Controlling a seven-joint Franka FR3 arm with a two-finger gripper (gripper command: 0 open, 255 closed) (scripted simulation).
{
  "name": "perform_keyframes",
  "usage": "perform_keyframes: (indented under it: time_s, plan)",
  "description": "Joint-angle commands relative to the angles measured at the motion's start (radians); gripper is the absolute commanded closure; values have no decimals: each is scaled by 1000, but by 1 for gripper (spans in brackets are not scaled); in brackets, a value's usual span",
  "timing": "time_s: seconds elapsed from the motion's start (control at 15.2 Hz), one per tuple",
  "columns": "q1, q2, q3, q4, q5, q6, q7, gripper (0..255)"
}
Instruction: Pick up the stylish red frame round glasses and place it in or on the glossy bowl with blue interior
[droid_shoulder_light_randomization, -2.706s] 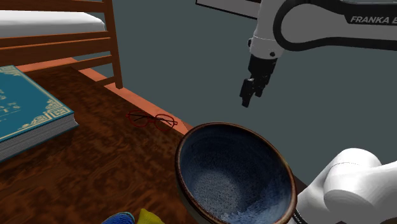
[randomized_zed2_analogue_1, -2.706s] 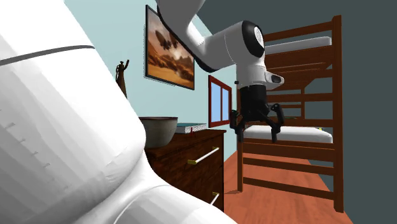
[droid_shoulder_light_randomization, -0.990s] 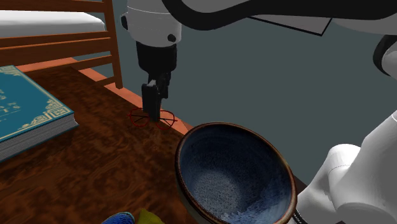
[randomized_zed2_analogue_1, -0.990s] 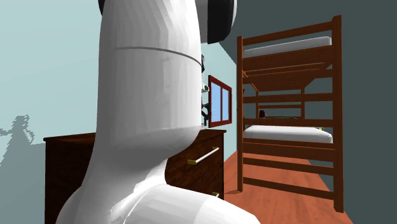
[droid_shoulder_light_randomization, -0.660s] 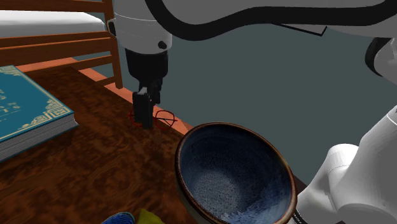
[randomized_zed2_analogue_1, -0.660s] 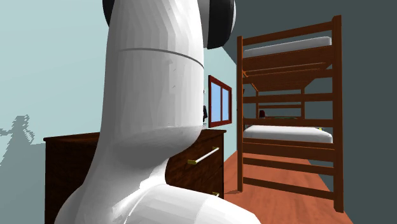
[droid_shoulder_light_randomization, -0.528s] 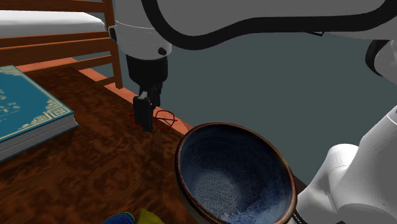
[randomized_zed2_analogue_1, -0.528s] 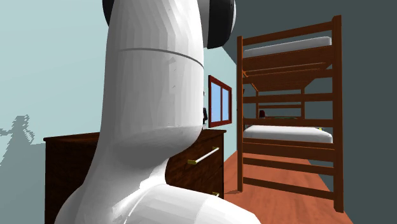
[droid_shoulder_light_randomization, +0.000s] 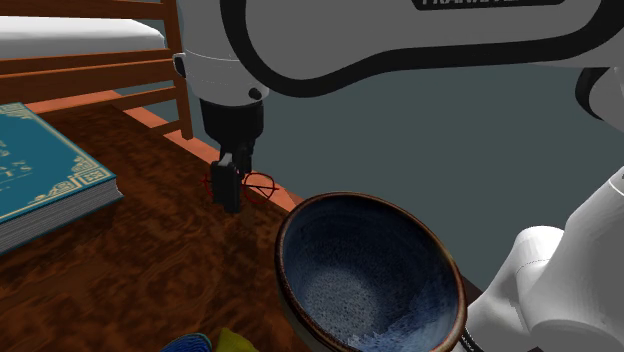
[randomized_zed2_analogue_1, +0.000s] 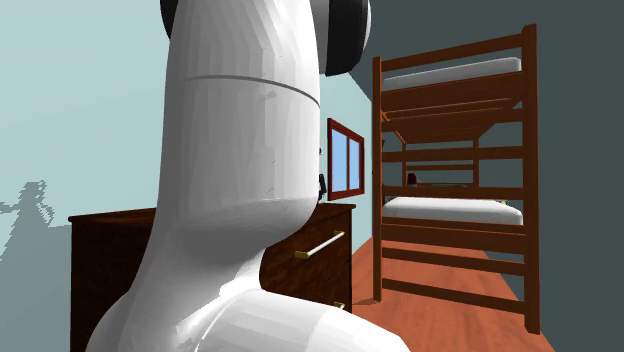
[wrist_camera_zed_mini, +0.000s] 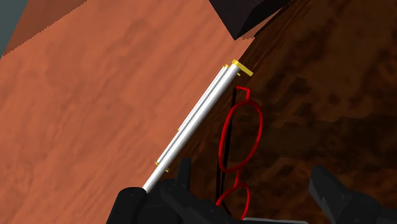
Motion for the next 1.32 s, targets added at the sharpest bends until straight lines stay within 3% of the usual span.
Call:
perform_keyframes:
  time_s: [0.0,0.07,0.13,0.73,1.25]
  plan:
    - [0,0,0,0,0,0,0,0]
    - [0,0,0,0,0,0,0,0]
    - [0,0,0,0,0,0,0,255]
    - [0,0,0,0,0,0,0,255]
    - [3,10,2,119,-3,-110,-3,255]
